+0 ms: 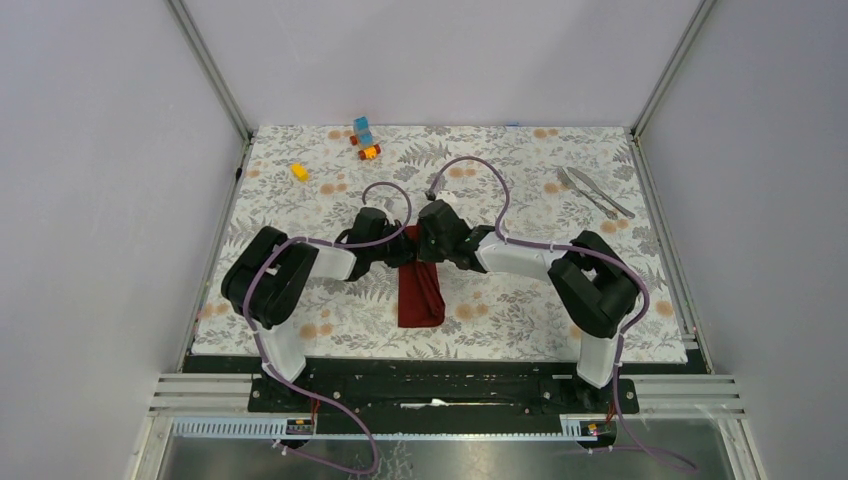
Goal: Fold the napkin into a case and place the utensils inside
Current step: Fold the 2/3-rectangle-folded napkin at the center of the board.
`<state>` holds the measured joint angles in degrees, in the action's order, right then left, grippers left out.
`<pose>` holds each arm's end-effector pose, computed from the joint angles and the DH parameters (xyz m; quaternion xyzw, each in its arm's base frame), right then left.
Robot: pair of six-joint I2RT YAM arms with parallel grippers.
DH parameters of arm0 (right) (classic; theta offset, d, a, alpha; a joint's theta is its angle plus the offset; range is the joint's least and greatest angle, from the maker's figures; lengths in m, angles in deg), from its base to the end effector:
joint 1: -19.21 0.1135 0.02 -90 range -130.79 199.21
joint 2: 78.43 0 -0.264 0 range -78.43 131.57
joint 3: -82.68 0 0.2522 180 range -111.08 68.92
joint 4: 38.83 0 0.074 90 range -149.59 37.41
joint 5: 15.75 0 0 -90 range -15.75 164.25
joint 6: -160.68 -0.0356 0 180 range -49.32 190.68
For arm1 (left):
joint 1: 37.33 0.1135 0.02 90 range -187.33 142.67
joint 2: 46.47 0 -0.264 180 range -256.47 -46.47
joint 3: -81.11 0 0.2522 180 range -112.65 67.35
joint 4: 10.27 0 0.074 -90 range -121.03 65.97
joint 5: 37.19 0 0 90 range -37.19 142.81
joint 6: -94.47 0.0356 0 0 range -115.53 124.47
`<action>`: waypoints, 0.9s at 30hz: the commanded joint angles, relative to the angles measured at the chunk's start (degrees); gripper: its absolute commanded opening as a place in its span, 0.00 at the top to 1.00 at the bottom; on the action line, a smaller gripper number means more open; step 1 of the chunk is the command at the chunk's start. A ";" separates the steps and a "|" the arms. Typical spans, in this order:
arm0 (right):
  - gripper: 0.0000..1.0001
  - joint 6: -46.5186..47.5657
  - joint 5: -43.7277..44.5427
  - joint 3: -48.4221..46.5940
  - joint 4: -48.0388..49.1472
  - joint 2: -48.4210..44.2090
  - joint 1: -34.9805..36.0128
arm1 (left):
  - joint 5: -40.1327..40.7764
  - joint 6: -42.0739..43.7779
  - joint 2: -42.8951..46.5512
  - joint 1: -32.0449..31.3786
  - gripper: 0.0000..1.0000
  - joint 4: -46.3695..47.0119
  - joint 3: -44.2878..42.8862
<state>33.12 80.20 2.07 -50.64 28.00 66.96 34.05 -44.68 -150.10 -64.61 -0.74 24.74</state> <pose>0.2773 0.2998 0.1901 -0.0568 0.8947 0.2643 0.3557 0.2957 -0.1654 0.1189 -0.0975 0.8833 -0.3838 0.2509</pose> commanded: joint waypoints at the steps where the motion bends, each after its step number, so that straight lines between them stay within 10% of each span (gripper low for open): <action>1: 1.00 -3.04 3.02 0.63 1.68 0.46 0.27 | -2.70 2.38 1.96 0.19 0.84 -4.01 1.67; 15: 1.00 -3.10 3.73 0.58 1.20 0.94 0.32 | -2.57 5.62 20.28 3.89 0.70 -15.36 5.32; 27: 1.00 -6.24 7.62 -7.19 -7.65 5.83 1.85 | -3.61 5.16 10.55 5.41 0.70 -6.98 8.44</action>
<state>29.03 83.59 -0.86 -54.27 32.16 67.35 30.53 -40.44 -136.90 -59.26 -12.54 33.04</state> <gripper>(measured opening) 0.022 0.319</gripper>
